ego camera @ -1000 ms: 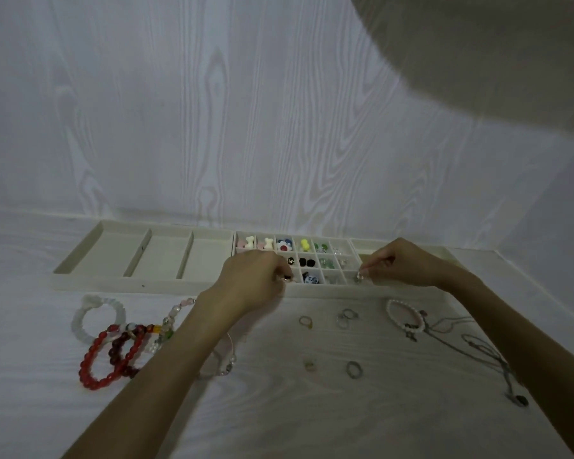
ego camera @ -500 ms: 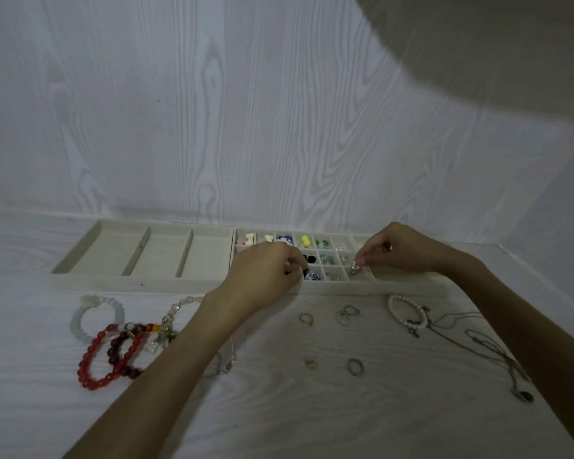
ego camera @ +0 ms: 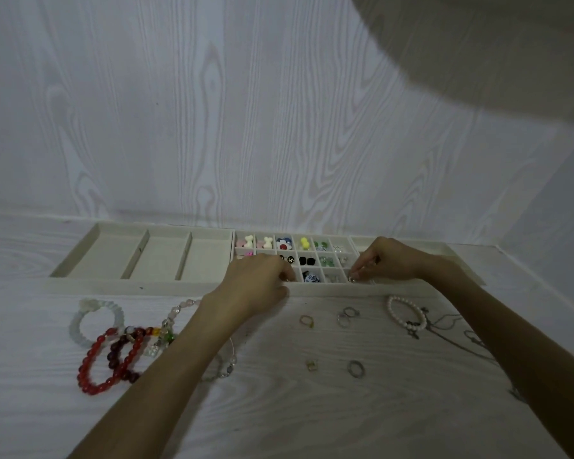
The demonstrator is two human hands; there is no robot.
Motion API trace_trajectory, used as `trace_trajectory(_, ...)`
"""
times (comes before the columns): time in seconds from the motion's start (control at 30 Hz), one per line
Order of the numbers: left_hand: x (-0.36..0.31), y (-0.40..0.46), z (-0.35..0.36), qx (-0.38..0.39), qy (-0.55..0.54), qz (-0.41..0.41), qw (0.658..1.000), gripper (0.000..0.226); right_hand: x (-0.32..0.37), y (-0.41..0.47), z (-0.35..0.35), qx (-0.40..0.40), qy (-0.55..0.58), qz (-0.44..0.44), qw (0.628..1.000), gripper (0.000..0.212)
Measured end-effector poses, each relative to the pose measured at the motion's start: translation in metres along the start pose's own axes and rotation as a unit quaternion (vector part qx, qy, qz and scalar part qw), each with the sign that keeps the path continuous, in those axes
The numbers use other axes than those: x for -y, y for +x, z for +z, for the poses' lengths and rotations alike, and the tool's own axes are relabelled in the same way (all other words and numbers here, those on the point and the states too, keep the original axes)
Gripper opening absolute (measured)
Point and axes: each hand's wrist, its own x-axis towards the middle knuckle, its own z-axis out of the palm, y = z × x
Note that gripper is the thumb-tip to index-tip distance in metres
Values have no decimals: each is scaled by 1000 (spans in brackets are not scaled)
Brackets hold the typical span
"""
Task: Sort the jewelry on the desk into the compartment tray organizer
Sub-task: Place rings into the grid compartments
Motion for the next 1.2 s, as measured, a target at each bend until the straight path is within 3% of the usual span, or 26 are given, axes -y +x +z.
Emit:
trace_trajectory(0.5,-1,-1,1,-10,3,11,1000,31,6,-1,12,-119,-127,25,984,13)
trace_trajectory(0.87,3,2,-1,3,-11,11,1000,29,13,-25,-16,-185,-37,28,982,7)
trace_trajectory(1.07,-2,-8,-18,-48,-67,0,997,24,37,-57,-4,-143,-36,-34,988,8)
trace_trajectory(1.2,-7,-22,-17,32,-67,-4,997,18,58,-62,28,-82,-61,-73,992,14)
